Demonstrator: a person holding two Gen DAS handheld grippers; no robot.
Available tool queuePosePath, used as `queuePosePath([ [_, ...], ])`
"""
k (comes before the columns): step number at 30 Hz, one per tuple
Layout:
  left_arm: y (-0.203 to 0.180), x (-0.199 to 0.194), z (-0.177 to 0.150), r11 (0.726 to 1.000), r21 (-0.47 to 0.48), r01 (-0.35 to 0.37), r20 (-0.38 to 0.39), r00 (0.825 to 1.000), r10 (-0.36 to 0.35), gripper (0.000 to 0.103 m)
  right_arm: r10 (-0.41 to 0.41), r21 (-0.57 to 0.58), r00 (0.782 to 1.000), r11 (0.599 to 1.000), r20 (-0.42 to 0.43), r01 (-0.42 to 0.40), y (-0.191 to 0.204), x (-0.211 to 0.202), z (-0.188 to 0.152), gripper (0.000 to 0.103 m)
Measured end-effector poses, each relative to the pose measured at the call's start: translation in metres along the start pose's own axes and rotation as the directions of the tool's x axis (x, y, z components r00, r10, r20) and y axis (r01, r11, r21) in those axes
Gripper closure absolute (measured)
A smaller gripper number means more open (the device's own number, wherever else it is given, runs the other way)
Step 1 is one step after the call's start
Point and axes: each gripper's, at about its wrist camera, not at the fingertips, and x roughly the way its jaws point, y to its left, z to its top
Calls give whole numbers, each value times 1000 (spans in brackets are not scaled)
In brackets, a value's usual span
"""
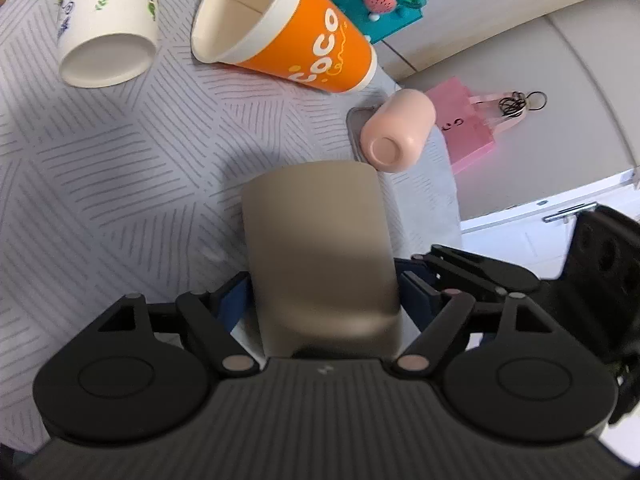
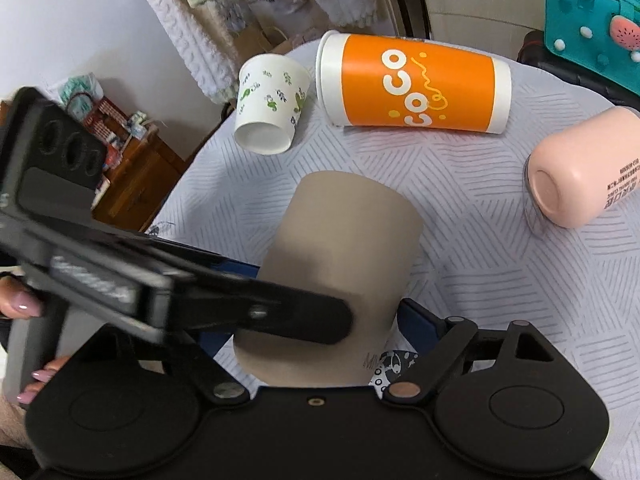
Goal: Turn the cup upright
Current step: 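Lift and rotate the tumbler with the left gripper until its open rim faces up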
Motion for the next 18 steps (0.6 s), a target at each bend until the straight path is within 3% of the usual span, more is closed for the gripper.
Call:
queuePosePath([
  [6, -19, -4, -11, 989, 135, -62, 71, 996, 53, 24, 25, -36, 998, 999, 65, -23, -3, -9, -11, 13],
  [10, -30, -15, -20, 965, 242, -102, 180, 982, 59, 27, 22, -111, 990, 994, 140, -7, 4, -18, -19, 13],
  [13, -35, -21, -25, 950, 290, -114, 227, 973, 47, 27, 59, -139, 975, 990, 215, -29, 6, -28, -26, 13],
  [18, -35, -21, -37, 936, 337, -104, 267, 964, 10, 27, 18, -211, 943, 976, 331, 56, 16, -33, -46, 14],
])
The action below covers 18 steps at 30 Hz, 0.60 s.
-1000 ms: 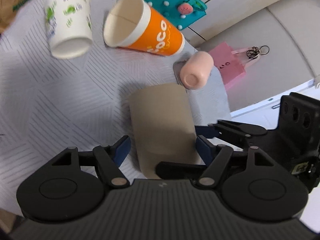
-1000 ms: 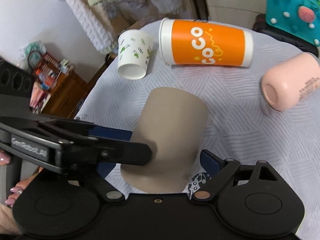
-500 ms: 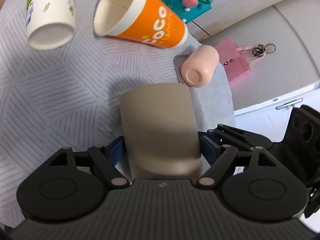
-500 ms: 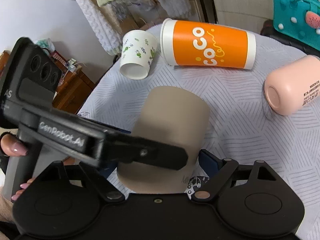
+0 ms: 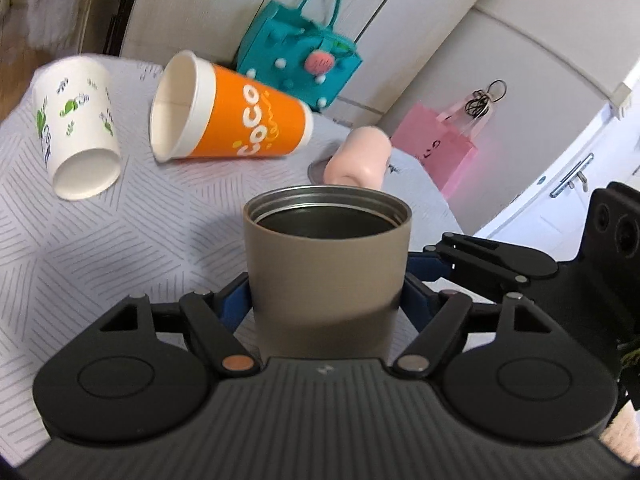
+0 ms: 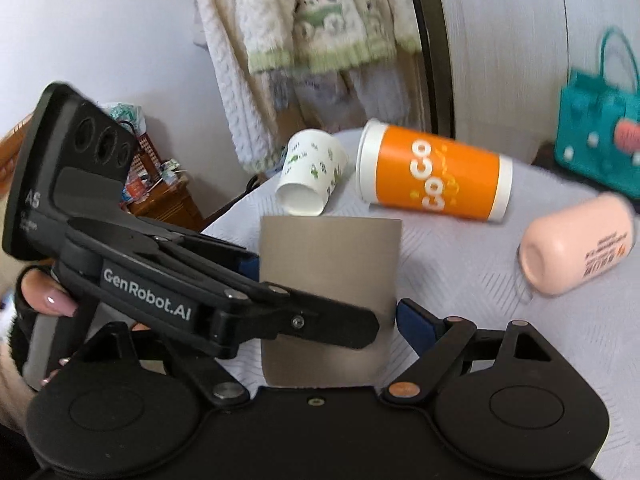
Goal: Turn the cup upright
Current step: 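Lower the upright tumbler onto the table with the left gripper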
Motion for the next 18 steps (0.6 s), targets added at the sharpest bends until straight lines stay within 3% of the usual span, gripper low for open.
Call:
queuePosePath([
  [9, -19, -5, -13, 989, 145, -23, 140, 990, 2, 27, -142, -110, 976, 981, 164, 161, 12, -6, -18, 23],
  [18, -39, 11, -21, 957, 261, -123, 188, 979, 75, 27, -181, -53, 940, 977, 289, 205, 0, 1, -44, 22],
])
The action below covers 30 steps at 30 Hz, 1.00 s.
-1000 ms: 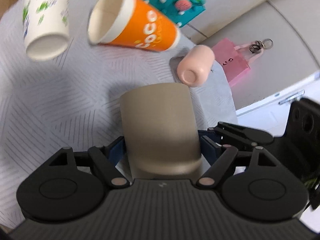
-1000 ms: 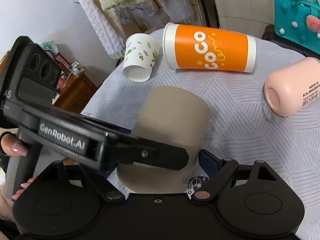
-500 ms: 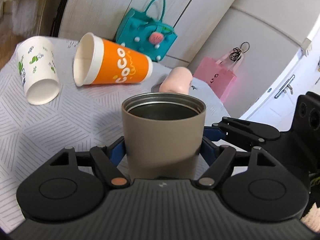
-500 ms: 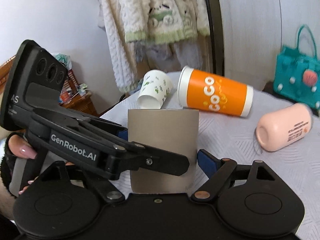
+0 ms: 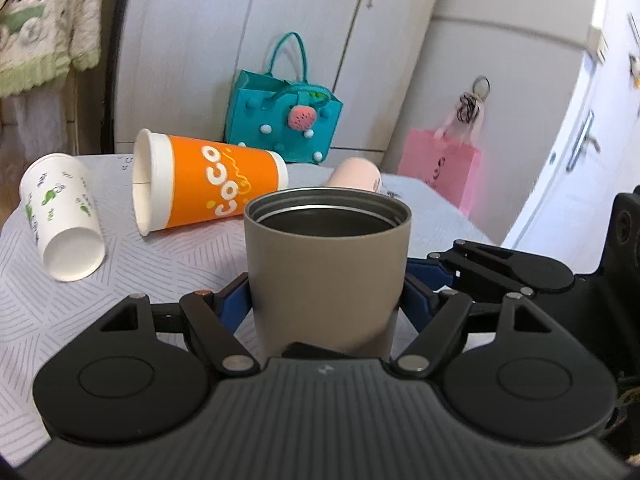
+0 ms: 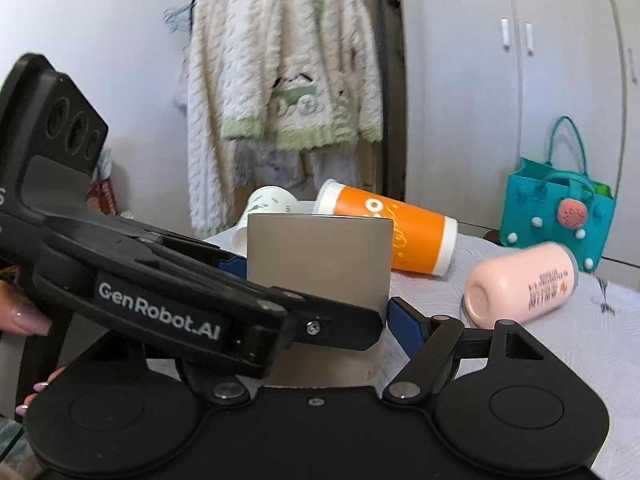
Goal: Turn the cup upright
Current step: 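Lower the upright tumbler onto the table with the left gripper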
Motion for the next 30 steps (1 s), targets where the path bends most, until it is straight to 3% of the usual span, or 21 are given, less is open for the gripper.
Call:
queuePosePath([
  [5, -6, -3, -6, 997, 73, 12, 14, 1000, -13, 27, -25, -72, 999, 997, 37, 28, 7, -6, -12, 22],
  [12, -18, -15, -14, 992, 125, -12, 12, 1000, 11, 26, 22, -75, 1000, 997, 18, -21, 6, -12, -22, 23],
  [20, -27, -20, -14, 990, 140, -6, -29, 1000, 10, 24, 22, -74, 1000, 997, 20, -20, 9, -19, -29, 23],
  [30, -27, -27, -13, 997, 82, -11, -33, 999, 14, 23, 26, -39, 999, 999, 26, -25, 6, -24, -43, 25],
])
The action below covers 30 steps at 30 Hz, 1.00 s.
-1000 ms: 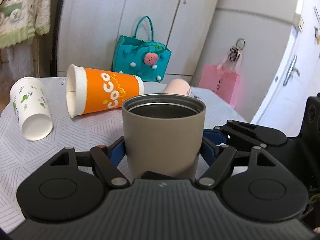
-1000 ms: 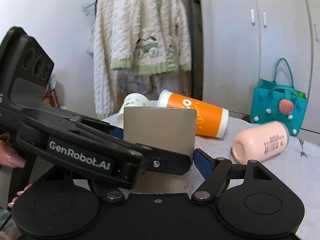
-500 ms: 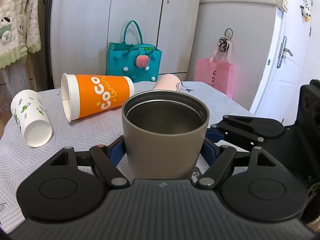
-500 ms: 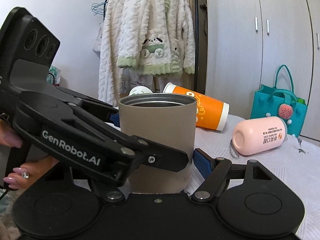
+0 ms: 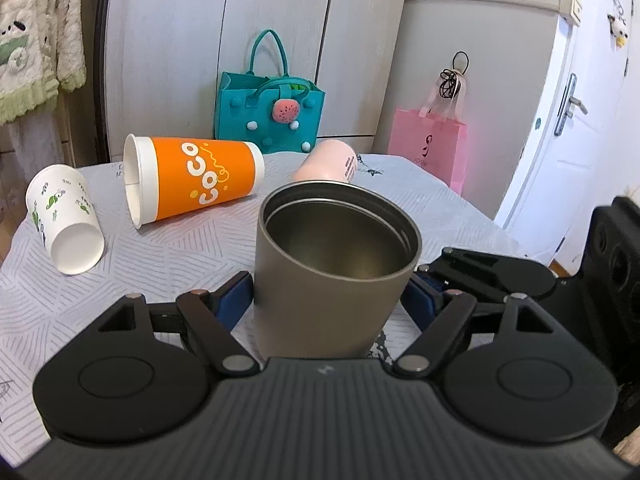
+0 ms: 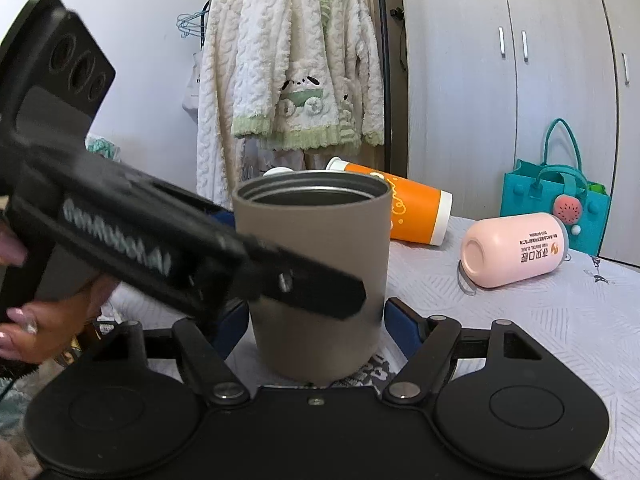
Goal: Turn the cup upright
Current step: 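Lower the upright tumbler onto the table with the left gripper, then open the left gripper and pull it back from the tumbler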
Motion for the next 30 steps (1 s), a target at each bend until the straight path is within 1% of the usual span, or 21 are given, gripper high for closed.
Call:
queuePosePath([
  [3, -1, -1, 0, 1000, -14, -12, 2, 1000, 12, 24, 1, 13, 1000, 1000, -1, -1, -1, -2, 0, 26],
  [7, -4, -7, 1, 1000, -21, -21, 28, 999, 22, 23, -32, 15, 999, 999, 6, 32, 3, -7, 1, 25],
  [8, -6, -10, 1, 1000, -21, -23, 39, 999, 24, 23, -36, 12, 999, 999, 16, 36, 4, -10, 0, 24],
  [10, -8, -17, 1, 999, -23, -22, 49, 999, 23, 21, -56, 21, 998, 998, 32, 55, 7, -17, 1, 13],
  [11, -9, -22, 1, 999, -27, -23, 52, 998, 25, 18, -71, 28, 997, 997, 34, 70, 9, -21, 2, 12],
  [14, -9, -37, 0, 998, -46, -31, 64, 997, 34, 16, -107, 47, 993, 993, 44, 104, 14, -37, 6, 12],
  [15, -9, -43, 0, 998, -54, -35, 68, 997, 39, 13, -123, 51, 991, 991, 49, 120, 16, -43, 8, 11],
  [17, -11, -57, -1, 996, -67, -55, 76, 995, 60, 8, -156, 59, 986, 987, 55, 152, 21, -54, 12, 8],
  [20, -17, -77, 1, 991, -62, -116, 76, 990, 121, 6, -191, 79, 979, 980, 74, 185, 31, -74, 20, 6],
  [21, -19, -84, 2, 988, -67, -141, 72, 987, 146, 0, -207, 89, 975, 976, 76, 200, 34, -82, 24, 4],
  [24, -22, -105, 1, 973, -94, -210, 58, 975, 216, 0, -257, 135, 964, 960, 72, 246, 42, -100, 35, 3],
  [27, -25, -124, 0, 969, -101, -226, 62, 970, 233, 0, -311, 173, 948, 940, 72, 295, 50, -118, 43, 0],
  [30, -28, -140, -2, 960, -107, -260, 70, 961, 268, 0, -385, 169, 919, 915, 87, 367, 62, -132, 47, 0],
])
